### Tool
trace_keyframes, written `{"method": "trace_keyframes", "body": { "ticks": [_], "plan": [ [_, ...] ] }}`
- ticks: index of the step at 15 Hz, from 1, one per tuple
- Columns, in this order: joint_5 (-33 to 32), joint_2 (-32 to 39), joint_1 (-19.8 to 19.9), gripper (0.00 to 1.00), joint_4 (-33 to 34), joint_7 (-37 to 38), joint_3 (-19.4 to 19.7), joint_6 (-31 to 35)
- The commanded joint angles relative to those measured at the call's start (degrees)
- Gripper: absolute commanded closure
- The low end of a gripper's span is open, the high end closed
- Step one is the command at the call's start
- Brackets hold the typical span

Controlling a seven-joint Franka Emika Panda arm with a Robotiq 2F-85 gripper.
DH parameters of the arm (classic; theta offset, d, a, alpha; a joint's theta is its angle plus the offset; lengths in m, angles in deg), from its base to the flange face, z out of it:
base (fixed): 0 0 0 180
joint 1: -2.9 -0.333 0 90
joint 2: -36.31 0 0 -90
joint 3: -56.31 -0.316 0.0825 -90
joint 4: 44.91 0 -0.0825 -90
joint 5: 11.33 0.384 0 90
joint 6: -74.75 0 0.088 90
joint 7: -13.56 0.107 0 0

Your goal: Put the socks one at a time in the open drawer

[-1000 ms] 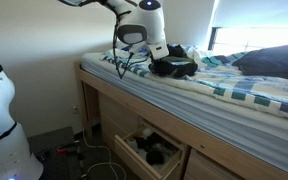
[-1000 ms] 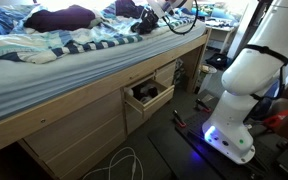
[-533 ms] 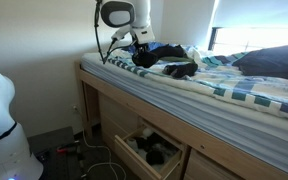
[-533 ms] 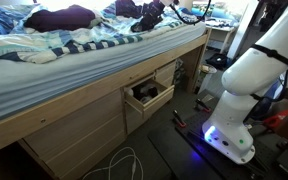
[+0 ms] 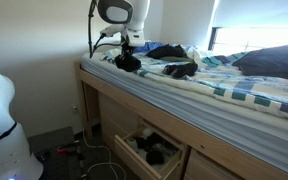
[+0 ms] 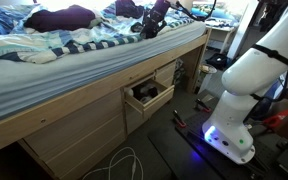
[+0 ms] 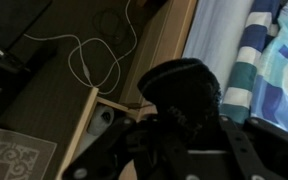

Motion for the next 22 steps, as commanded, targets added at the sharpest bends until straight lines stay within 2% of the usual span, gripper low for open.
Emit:
{"method": "trace_keyframes", "body": {
  "ticks": [1,8,13,14,17,18,22],
  "plan": [
    [1.9,3.7,0.7,0.93,1.7,-0.8,1.1,-5.4],
    [5.8,11.3,2.3,0.93,1.9,0.8,3.1,-6.5],
    [6.8,12.0,3.2,0.92,0.8,-0.7,3.8,-3.6],
    [5.9,12.8,3.0,0.72,0.5,-0.3,3.7,-4.3],
    [5.9,12.7,3.2,0.72,0.7,-0.3,3.8,-3.9],
    [5.9,12.7,3.2,0.92,0.7,-0.3,3.8,-3.9],
    [7.4,16.0,3.5,0.92,0.7,1.1,4.1,-2.0]
  ]
}}
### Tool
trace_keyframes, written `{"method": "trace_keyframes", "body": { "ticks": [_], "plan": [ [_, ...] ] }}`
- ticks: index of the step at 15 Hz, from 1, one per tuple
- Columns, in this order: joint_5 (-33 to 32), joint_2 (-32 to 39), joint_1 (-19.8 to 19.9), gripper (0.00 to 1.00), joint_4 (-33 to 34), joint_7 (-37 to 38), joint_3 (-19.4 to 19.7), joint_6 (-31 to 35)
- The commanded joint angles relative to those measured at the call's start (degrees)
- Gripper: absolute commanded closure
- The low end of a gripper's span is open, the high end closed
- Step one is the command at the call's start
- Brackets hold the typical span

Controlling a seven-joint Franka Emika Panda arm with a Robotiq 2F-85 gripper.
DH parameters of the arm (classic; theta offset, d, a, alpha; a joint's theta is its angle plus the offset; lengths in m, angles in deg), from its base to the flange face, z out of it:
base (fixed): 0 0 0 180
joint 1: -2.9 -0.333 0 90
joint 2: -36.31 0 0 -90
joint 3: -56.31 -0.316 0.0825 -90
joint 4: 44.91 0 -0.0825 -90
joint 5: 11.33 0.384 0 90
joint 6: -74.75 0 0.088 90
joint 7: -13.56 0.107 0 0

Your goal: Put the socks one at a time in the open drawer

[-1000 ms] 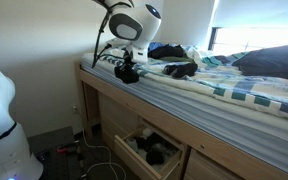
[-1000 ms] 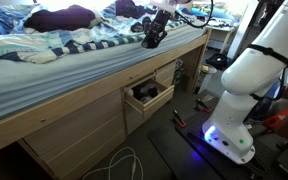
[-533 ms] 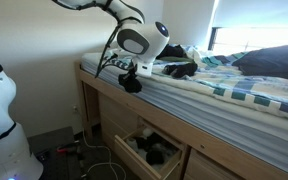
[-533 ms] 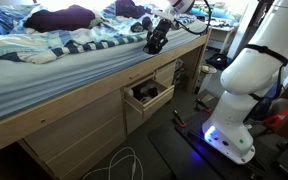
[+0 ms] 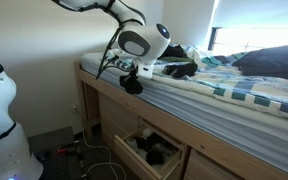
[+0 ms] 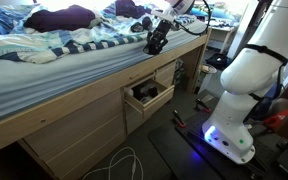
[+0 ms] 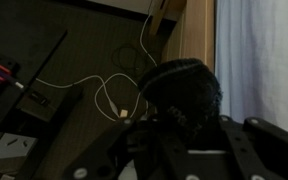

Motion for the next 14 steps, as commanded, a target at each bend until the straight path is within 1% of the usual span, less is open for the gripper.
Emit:
{"method": "trace_keyframes", "body": {
  "ticks": [1,3,7,10,14],
  "plan": [
    [2.2,2.9,0.8,0.93,-0.8,1.9,0.5,2.5],
    [4.0,4.2,1.3,0.93,-2.2,2.6,1.1,4.1],
    [8.7,7.0,2.2,0.93,-5.0,1.6,2.5,6.5],
    [11.8,8.6,2.4,0.93,-6.8,1.0,2.9,7.7],
    [14.4,10.2,2.4,0.93,-8.5,1.3,3.2,8.3]
  ]
}}
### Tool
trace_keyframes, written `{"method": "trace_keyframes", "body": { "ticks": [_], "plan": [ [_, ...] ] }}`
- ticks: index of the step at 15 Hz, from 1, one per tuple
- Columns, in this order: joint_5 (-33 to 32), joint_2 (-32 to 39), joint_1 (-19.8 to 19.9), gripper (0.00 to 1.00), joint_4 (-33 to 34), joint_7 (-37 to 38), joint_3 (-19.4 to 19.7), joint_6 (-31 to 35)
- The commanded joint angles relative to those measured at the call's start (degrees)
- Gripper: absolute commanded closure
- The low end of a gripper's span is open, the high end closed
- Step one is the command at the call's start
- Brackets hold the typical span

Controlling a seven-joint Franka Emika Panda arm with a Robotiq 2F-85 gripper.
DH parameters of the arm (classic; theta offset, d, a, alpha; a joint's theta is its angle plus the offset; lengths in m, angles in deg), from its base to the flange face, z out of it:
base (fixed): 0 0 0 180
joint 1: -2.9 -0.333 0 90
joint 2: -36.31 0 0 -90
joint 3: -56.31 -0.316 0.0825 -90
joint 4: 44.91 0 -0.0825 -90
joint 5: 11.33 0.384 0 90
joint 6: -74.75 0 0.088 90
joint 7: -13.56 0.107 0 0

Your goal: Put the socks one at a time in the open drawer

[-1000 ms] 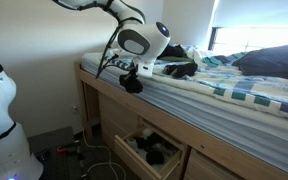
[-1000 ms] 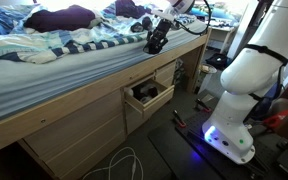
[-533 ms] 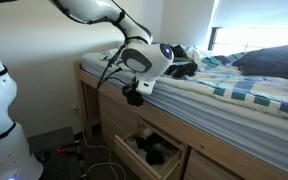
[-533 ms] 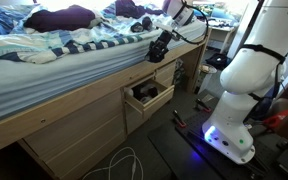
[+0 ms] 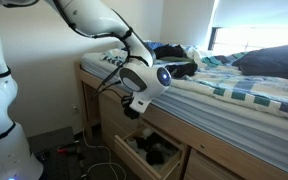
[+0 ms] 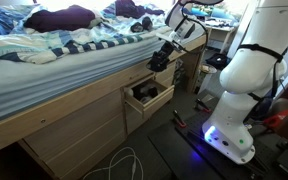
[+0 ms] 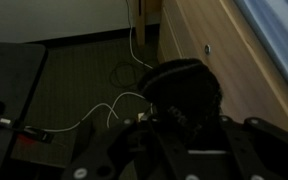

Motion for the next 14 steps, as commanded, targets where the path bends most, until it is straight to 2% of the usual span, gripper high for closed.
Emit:
{"method": "trace_keyframes", "body": {
  "ticks": [1,9,14],
  "plan": [
    [2.7,0.2,-0.1,0.93,-1.9,0.2,0.2,1.3],
    [2.5,3.5,-0.3,0.93,-3.1,1.8,0.5,1.1],
    [2.1,4.6,-1.0,0.93,-3.7,5.2,0.7,4.6]
  ]
}}
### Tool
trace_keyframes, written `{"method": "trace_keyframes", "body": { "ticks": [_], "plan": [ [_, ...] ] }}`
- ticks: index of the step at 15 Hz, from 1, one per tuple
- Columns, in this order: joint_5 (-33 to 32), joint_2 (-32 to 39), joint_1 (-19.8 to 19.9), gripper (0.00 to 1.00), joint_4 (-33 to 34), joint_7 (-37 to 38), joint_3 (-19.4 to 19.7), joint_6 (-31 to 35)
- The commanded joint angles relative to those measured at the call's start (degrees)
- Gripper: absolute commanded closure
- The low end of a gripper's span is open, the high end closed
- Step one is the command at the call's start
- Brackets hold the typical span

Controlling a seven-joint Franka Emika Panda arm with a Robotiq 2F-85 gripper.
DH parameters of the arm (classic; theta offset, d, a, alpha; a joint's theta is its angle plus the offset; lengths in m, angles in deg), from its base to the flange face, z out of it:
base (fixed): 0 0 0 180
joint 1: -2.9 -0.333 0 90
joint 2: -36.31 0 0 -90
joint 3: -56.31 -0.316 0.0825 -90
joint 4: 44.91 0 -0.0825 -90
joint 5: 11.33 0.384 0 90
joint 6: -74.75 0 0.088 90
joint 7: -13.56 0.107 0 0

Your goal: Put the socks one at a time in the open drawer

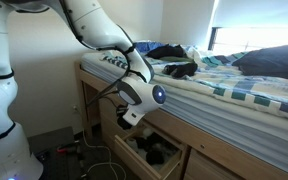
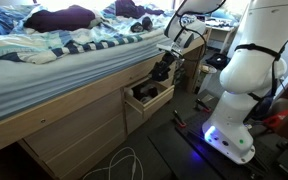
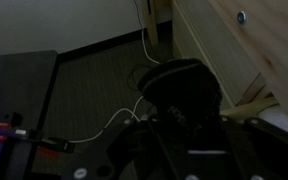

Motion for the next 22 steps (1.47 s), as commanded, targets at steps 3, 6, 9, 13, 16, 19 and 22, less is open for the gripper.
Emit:
{"method": "trace_keyframes", "body": {
  "ticks": [3,6,9,13,16,19,22],
  "plan": [
    [0.3,0.2,-1.4,0.93,-1.0,3.9,0.3,6.8],
    [0.4,1.4,-2.0,0.93,-0.8,4.1,0.0,10.0],
    [0.4,3.1,-2.6,0.93,-0.4,4.0,-0.3,12.3],
    [0.5,5.5,-3.8,0.93,0.4,3.4,-0.8,17.4],
    [1.2,7.2,-4.5,0.93,1.2,3.2,-1.4,20.8],
    [1.9,8.9,-4.8,0.93,2.1,2.8,-2.1,23.0],
    [2.3,10.5,-4.8,0.93,3.1,2.9,-2.5,24.0]
  ]
}}
